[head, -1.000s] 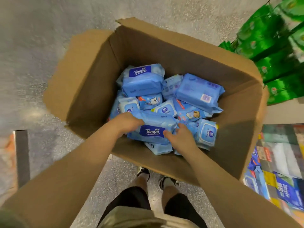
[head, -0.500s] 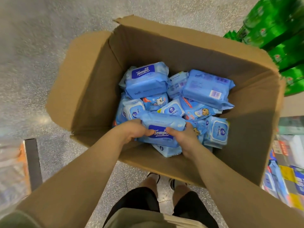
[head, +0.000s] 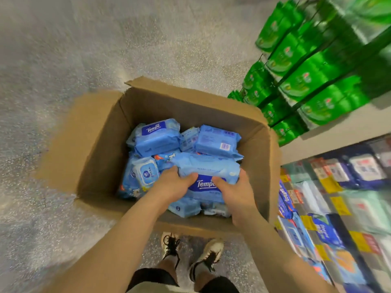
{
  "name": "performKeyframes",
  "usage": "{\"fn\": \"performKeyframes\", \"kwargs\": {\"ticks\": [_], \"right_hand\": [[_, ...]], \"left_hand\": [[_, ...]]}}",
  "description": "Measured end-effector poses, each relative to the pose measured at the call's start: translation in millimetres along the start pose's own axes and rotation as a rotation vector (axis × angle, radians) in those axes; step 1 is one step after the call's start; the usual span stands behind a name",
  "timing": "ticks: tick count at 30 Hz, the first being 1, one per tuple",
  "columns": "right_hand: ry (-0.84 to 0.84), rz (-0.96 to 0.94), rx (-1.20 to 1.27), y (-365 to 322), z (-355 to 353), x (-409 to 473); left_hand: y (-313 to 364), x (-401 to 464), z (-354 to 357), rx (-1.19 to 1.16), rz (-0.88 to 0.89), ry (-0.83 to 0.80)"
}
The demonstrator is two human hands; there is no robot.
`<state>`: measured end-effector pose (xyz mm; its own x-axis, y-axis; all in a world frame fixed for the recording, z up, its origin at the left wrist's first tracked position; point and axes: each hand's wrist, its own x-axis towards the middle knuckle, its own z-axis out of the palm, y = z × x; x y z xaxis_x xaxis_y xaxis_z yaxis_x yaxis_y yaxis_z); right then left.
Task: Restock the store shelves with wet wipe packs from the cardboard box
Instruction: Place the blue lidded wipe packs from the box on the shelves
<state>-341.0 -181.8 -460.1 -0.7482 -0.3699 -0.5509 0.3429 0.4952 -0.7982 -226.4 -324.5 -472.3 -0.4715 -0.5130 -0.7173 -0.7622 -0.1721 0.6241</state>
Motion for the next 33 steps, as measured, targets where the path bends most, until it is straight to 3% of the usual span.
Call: {"fn": "performKeyframes", "kwargs": {"ticks": [5,16,26,33], "right_hand": [[0.147,-0.197,-0.063,-27.0,-62.8,-40.0],[0.509,-0.337,0.065,-35.3,-249.1,-155.4],[0.871,-0.318,0.141,23.1,-432.9,-281.1],[1.056,-0.307,0.184,60.2,-514.9,-335.8]], "left_hand": [[53.2,-52.0,32.6,-0.026,0.155,-0.019],[161.0,-186.1,160.8,0.184,0.518,-0.131],[208.7,-332.2,328.5,0.34,0.841,-0.318],[231.4,-392.1,415.1,0.491,1.01,-0.428]]}}
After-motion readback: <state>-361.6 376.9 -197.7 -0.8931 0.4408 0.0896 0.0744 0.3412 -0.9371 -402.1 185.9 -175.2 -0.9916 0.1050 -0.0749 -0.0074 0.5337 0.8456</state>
